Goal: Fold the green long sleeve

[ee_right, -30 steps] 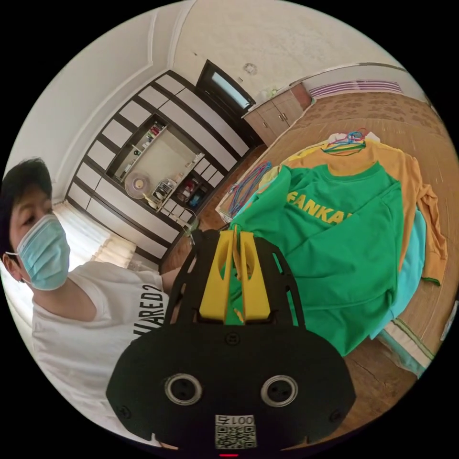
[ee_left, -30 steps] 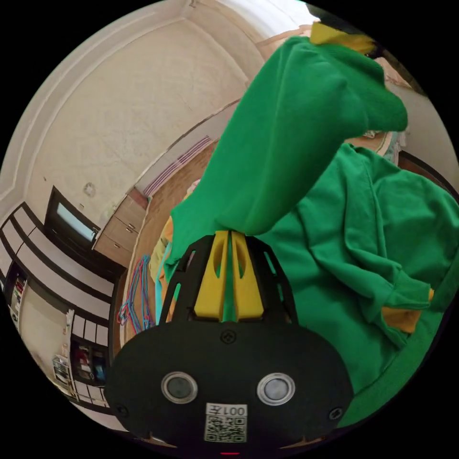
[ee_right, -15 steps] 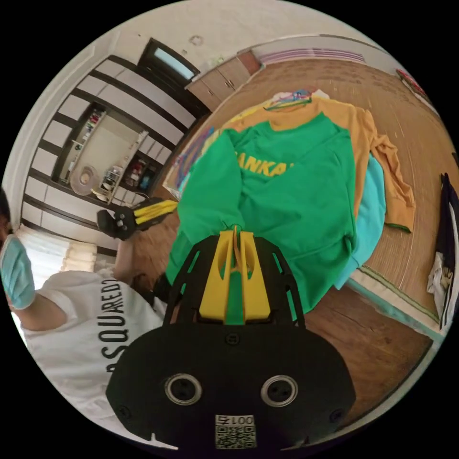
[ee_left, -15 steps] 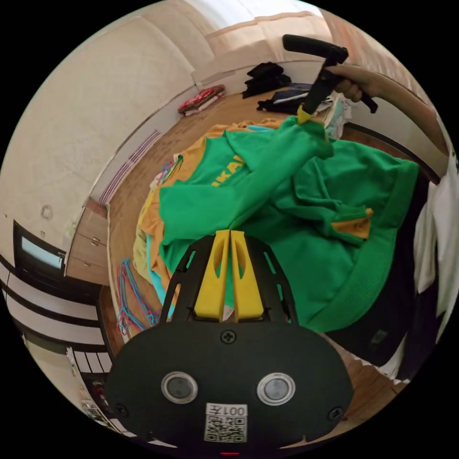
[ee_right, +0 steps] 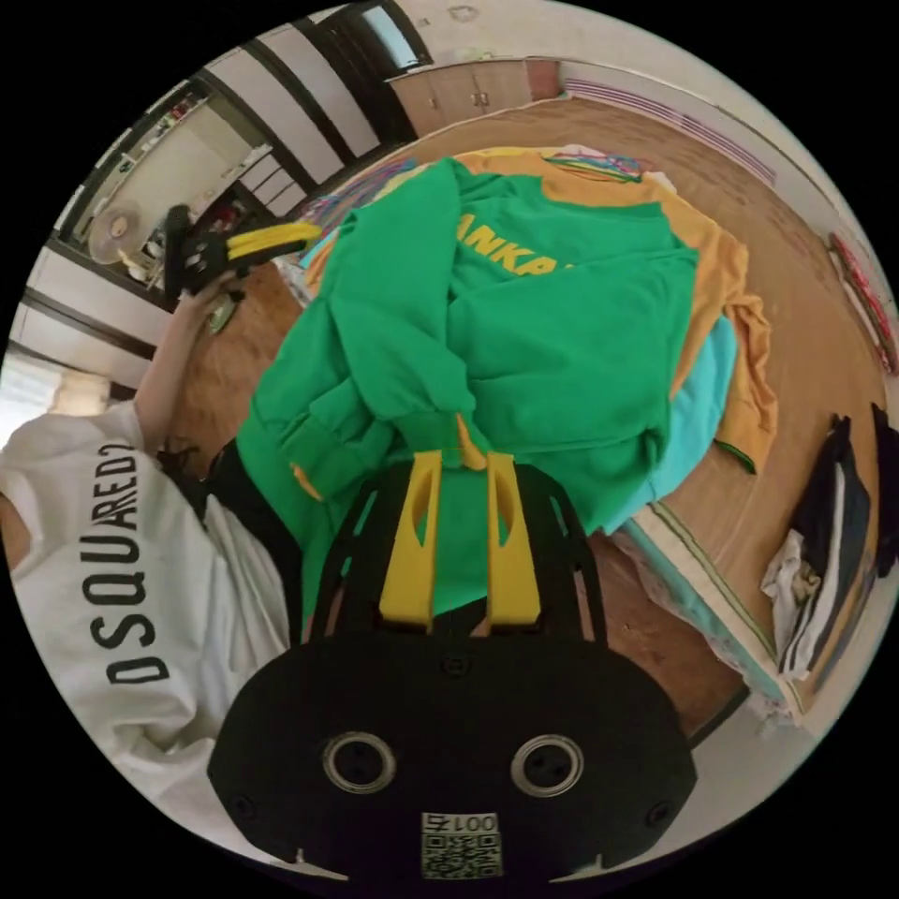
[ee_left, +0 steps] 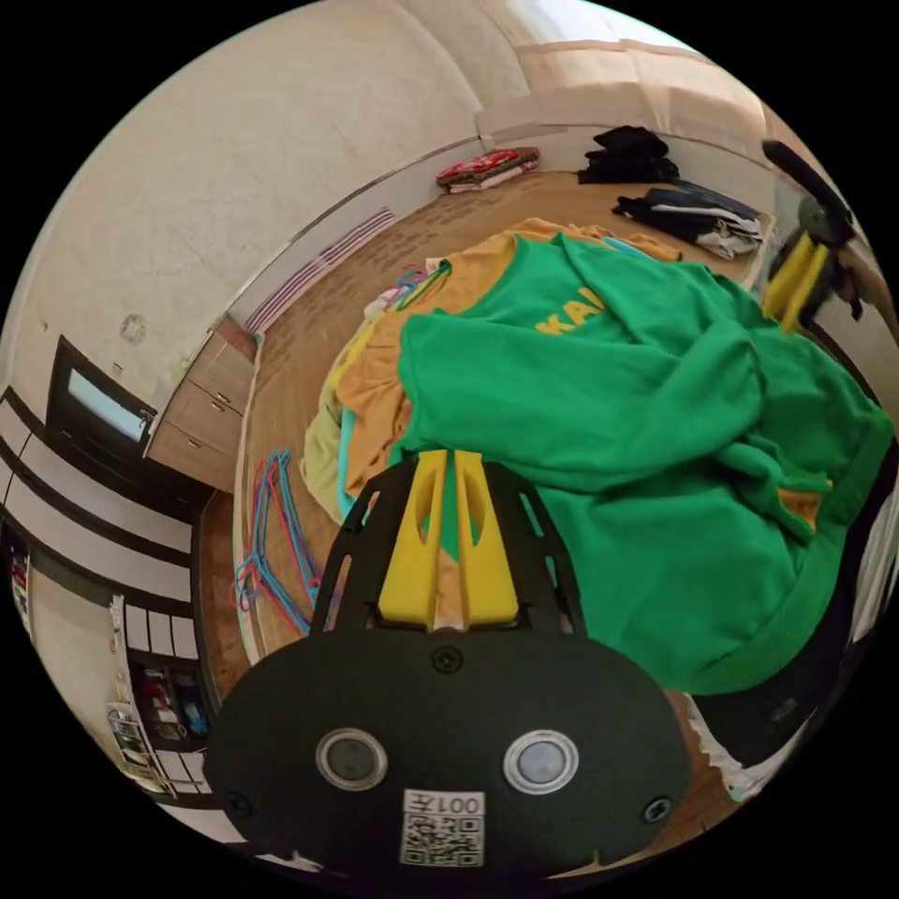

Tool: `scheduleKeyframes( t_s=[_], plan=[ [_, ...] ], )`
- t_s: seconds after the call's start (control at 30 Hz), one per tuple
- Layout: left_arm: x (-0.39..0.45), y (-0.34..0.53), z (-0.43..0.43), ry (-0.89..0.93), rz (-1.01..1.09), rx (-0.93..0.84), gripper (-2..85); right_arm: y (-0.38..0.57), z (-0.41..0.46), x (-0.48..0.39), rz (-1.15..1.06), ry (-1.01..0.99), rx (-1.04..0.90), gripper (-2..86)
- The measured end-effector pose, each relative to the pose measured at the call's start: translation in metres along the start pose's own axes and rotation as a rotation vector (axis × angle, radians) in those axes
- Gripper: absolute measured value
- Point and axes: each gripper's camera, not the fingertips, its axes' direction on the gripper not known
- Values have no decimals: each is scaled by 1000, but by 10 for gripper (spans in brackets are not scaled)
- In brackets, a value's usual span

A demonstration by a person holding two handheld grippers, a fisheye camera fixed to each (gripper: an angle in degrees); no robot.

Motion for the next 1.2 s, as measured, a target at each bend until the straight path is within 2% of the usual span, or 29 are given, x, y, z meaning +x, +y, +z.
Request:
scheduleKeyframes(
  t_s=[0.13,0.23,0.37,0.47,0.6,0.67,0.7,0.8,0.93,1.03,1.1,1.2],
  plan=[
    [-19,-34,26,22,-6,23,59,-6,40,1,22,3,-37,121],
    [-28,-65,58,47,-1,-38,64,-15,69,-1,31,-46,-43,83],
    [-27,-88,104,-8,74,-194,4,-19,76,-17,1,-64,-110,31],
    [-26,-88,110,-79,126,-194,-6,-11,50,-30,-33,-134,-52,20],
    [-49,-84,112,-153,39,-145,-7,-3,38,-14,27,-288,34,11],
    [-61,-81,123,-138,-6,-179,-3,-5,51,-5,98,-162,9,9],
    [-65,-78,133,-91,-16,-211,3,-8,64,-6,89,-48,-63,8],
    [-67,-64,144,-59,-4,-225,33,-13,80,-19,38,109,-157,9],
    [-77,-41,125,-34,-66,-133,50,-23,52,-23,-4,127,-33,14],
    [-84,-19,115,-6,-80,-99,52,-54,14,-22,-74,115,166,26],
    [-81,-3,118,44,-41,-106,58,-100,-2,-24,-160,92,292,49],
    [-73,10,125,43,18,-109,61,-178,15,-27,-207,94,313,84]
  ],
)
